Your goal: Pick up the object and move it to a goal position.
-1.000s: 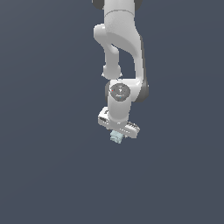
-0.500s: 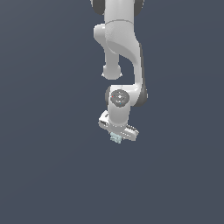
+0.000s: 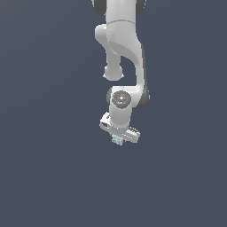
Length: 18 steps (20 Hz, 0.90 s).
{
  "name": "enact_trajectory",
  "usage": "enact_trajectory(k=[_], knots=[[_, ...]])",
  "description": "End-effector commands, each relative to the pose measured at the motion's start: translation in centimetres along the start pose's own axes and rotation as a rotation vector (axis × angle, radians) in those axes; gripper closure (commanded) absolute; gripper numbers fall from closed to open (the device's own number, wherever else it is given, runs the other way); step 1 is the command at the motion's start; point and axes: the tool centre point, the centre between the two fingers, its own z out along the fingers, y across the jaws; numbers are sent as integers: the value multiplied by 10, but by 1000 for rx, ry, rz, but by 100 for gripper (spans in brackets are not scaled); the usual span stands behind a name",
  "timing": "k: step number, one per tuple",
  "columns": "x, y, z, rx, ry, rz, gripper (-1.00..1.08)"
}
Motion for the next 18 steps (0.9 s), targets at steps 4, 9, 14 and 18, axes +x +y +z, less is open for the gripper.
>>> enact_trajectory(k=[4,9,14,18], knots=[[-3,0,-5,0,0,-1,108],[-11,1,-20,0,0,-1,108],[-25,2,-45,0,0,-1,108],[-40,4,-73,1,-1,0,108]])
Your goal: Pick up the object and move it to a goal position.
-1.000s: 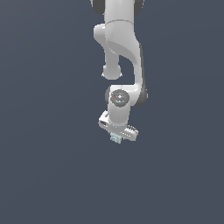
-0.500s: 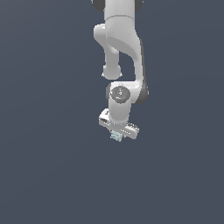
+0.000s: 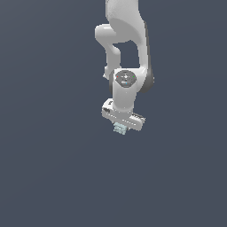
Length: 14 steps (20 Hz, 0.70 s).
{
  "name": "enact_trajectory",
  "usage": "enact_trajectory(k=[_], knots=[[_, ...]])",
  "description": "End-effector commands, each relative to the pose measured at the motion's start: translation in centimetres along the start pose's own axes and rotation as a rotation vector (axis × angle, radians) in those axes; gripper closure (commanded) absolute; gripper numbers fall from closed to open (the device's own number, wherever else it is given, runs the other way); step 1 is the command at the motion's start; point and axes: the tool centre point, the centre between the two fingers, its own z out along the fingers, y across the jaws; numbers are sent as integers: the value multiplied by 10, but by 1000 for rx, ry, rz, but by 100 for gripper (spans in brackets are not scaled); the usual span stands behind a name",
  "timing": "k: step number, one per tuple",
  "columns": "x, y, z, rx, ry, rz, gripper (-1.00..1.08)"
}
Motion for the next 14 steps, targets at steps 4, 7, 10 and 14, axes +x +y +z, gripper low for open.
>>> enact_trajectory(k=[4,7,10,14], knots=[[-23,2,-44,1,1,0,108],[-36,4,-69,1,1,0,108],[-50,5,-95,0,1,0,108],[-68,7,-131,0,1,0,108]])
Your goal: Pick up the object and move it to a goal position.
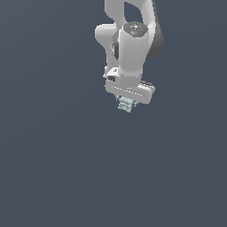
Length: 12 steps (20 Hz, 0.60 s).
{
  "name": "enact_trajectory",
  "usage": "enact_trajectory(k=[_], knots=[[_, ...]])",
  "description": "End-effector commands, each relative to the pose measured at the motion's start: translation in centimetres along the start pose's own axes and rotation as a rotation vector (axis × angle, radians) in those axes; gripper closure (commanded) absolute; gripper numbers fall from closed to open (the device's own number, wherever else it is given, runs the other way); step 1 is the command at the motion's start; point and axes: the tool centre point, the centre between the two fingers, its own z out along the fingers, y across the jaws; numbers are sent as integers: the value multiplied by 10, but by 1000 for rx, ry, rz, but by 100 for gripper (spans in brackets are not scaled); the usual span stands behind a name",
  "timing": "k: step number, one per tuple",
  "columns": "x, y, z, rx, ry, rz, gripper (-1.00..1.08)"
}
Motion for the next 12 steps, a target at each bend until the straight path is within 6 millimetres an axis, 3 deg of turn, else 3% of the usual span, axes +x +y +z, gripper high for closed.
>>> enact_trajectory(k=[1,12], knots=[[-12,1,-23,-1,1,0,108],[-53,4,-108,-1,1,0,108]])
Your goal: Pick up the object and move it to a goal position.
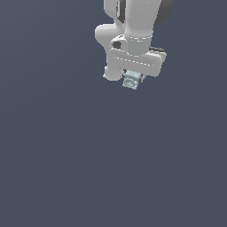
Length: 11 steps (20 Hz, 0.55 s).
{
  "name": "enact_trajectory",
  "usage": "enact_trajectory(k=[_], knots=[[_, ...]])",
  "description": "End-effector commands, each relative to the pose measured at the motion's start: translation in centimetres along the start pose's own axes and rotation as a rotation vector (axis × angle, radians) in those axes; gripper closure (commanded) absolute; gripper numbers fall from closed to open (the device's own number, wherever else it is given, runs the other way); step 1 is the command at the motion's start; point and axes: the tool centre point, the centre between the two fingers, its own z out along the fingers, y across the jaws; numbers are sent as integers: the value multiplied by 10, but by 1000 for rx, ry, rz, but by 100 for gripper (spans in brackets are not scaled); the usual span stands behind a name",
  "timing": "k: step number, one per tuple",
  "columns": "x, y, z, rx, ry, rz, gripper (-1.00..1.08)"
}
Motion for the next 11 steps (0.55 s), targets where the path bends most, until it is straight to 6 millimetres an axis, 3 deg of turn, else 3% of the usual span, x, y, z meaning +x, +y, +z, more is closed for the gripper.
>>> enact_trajectory(k=[1,6,11], knots=[[-7,1,-15,-1,-1,0,108],[-16,0,-34,0,-1,0,108],[-19,0,-41,0,-1,0,108]])
